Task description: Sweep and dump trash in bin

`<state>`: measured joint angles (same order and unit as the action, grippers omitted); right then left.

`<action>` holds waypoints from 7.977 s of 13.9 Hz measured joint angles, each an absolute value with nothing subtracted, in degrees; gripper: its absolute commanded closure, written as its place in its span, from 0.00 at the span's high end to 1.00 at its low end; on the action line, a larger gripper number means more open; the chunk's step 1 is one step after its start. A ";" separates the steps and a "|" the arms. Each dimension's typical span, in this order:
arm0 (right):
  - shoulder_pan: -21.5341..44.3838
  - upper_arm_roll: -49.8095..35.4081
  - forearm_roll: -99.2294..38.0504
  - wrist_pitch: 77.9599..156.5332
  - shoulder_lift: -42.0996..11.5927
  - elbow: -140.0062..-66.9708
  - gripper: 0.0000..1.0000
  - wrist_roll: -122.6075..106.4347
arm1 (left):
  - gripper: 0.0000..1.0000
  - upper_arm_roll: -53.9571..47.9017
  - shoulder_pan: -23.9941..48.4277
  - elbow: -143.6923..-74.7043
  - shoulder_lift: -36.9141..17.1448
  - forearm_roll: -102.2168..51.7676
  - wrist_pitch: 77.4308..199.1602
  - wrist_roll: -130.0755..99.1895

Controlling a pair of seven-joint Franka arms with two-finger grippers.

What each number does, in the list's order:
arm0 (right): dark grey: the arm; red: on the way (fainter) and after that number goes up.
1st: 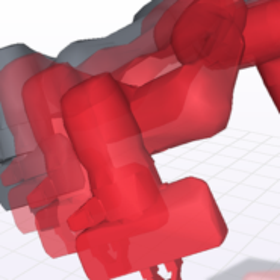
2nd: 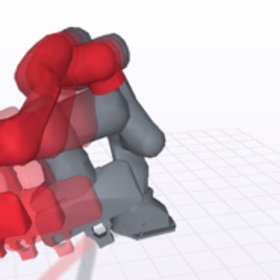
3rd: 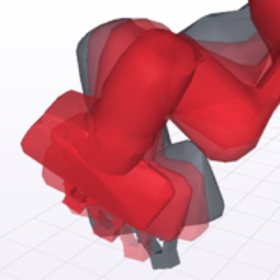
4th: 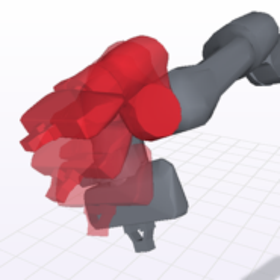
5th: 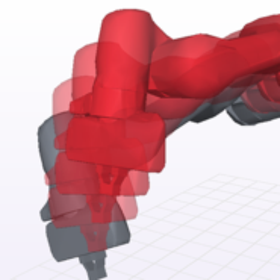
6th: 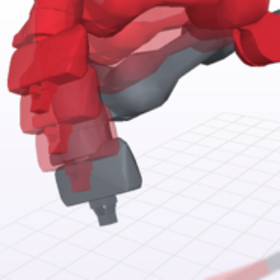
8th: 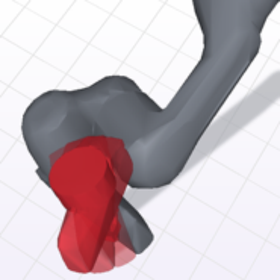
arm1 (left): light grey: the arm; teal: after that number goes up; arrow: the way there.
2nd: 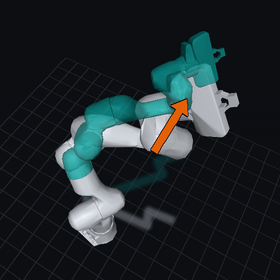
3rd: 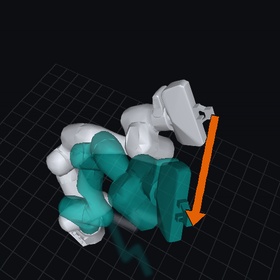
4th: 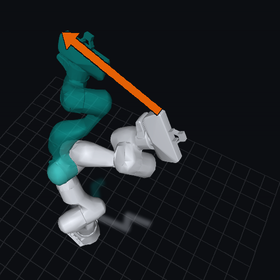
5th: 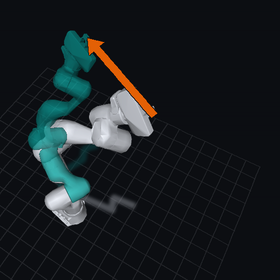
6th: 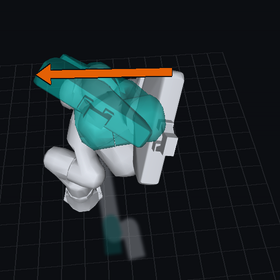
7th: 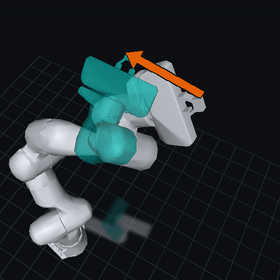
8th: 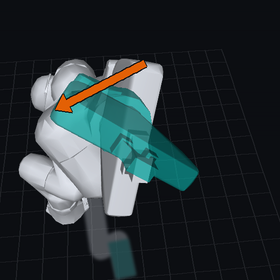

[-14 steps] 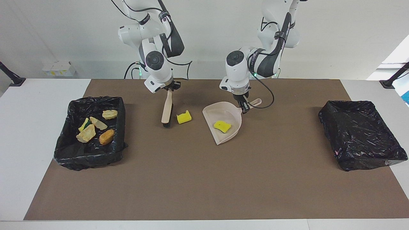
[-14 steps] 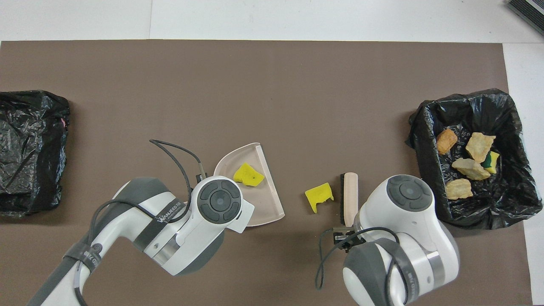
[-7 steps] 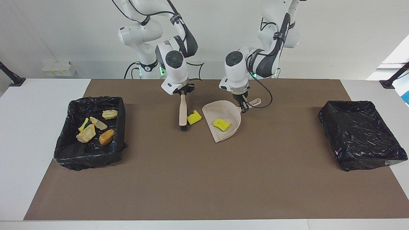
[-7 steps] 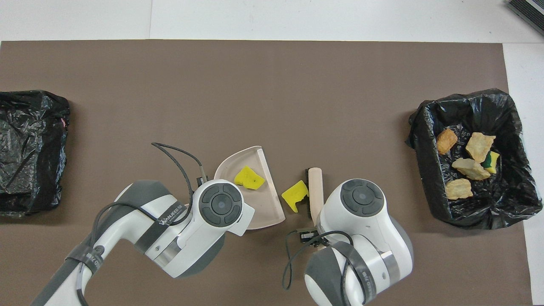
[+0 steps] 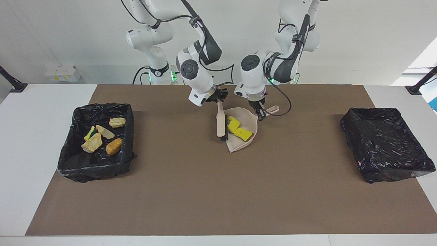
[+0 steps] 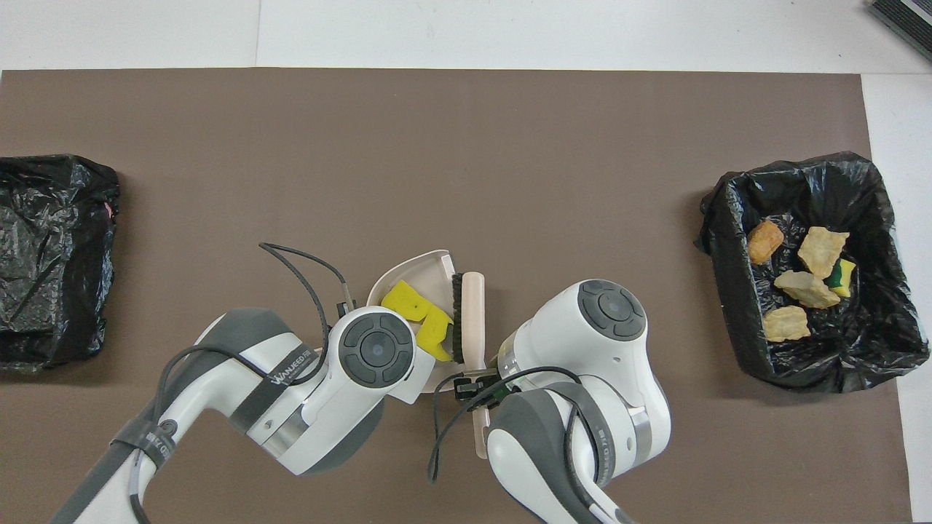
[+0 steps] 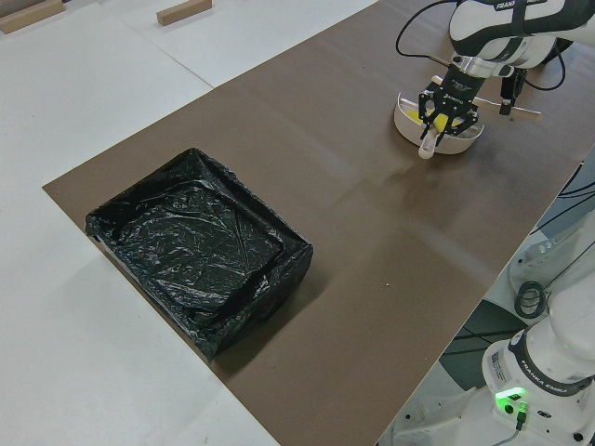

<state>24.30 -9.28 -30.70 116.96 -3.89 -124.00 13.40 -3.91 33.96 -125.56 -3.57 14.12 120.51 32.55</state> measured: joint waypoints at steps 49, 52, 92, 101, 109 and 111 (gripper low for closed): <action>2.28 -7.38 4.38 81.41 -6.66 -84.43 1.00 -8.57 | 0.00 -3.72 -13.65 -97.92 -8.81 75.72 103.08 78.76; 0.34 -7.29 5.32 82.01 -6.66 -82.88 1.00 -9.07 | 0.00 -3.81 -12.79 -97.69 -8.69 76.04 102.74 78.75; -0.12 -0.96 1.61 88.00 -0.02 -91.45 1.00 -3.68 | 0.00 -4.84 29.99 -80.79 -31.51 2.26 103.83 -25.46; -0.12 -0.96 1.60 88.00 -0.02 -91.45 1.00 -3.68 | 1.00 -4.20 32.72 -80.19 -32.95 2.24 105.80 -26.16; -0.12 -0.96 1.59 88.00 -0.02 -91.45 1.00 -3.68 | 1.00 2.85 31.33 -91.19 -16.36 2.28 102.92 -25.26; -0.12 -0.96 1.59 88.00 -0.02 -91.45 1.00 -3.68 | 1.00 3.26 28.80 -95.41 -10.76 2.28 102.88 -21.66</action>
